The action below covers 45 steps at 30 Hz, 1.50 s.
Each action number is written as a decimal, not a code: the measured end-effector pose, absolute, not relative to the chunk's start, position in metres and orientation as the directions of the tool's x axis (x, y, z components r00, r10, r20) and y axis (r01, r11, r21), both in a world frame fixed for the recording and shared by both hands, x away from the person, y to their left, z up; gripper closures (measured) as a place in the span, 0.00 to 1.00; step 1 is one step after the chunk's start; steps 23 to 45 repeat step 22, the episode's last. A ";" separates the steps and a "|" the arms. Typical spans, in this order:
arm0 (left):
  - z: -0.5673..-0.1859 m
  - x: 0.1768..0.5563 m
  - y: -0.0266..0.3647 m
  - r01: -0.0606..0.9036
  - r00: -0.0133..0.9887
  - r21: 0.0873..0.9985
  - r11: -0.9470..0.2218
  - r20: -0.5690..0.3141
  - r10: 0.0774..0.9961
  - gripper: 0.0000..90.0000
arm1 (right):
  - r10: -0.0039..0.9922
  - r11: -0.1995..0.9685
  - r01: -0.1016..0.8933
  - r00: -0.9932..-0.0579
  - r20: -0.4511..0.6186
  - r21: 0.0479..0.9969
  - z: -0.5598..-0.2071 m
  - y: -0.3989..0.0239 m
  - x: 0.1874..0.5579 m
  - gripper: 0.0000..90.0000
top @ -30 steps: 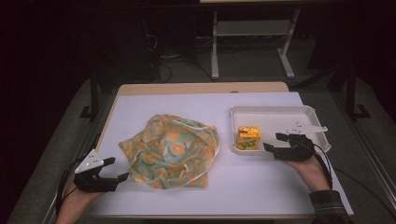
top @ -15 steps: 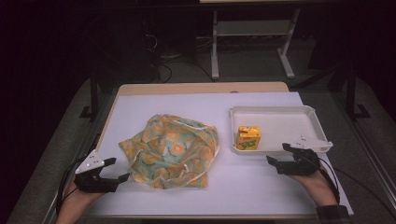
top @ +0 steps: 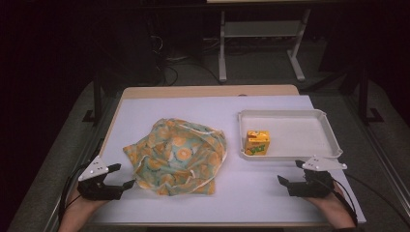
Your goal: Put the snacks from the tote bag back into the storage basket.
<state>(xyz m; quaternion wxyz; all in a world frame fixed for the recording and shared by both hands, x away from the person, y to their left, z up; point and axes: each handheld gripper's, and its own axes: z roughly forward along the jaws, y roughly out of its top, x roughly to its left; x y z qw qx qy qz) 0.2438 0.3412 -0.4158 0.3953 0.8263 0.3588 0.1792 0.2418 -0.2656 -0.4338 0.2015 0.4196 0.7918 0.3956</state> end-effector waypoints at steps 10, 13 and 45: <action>-0.417 0.244 0.340 0.443 0.690 0.779 -0.445 0.021 0.724 0.22 | 0.817 0.374 0.510 -0.576 -0.016 0.775 -0.448 -0.265 0.235 0.14; -0.417 0.244 0.339 0.446 0.689 0.777 -0.444 0.019 0.725 0.22 | 0.814 0.378 0.506 -0.581 -0.017 0.775 -0.449 -0.263 0.235 0.14; -0.418 0.245 0.337 0.443 0.698 0.774 -0.452 0.019 0.716 0.22 | 0.815 0.370 0.499 -0.579 -0.016 0.783 -0.448 -0.264 0.234 0.14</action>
